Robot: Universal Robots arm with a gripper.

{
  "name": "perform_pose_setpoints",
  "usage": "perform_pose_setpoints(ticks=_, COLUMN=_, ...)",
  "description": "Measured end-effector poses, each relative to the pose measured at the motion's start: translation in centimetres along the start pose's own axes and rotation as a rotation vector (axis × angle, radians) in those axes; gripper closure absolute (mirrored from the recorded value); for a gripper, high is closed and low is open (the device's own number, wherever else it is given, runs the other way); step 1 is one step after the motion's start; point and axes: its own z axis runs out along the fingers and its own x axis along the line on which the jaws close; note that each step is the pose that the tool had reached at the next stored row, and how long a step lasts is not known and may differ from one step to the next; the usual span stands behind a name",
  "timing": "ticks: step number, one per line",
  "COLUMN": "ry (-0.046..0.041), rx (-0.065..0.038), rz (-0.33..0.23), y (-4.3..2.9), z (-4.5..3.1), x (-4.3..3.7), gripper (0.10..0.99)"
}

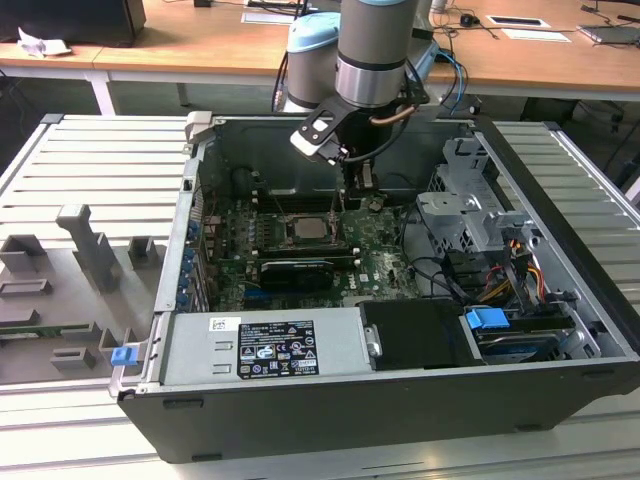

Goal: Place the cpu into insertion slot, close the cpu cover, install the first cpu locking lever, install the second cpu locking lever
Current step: 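Close the cpu cover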

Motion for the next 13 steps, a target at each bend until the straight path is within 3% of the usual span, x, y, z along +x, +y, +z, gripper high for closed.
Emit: perform_pose_setpoints(ticks=13, ry=0.0000, rx=0.000, rz=0.000, y=-0.36, z=-0.01, x=0.02, gripper=0.980)
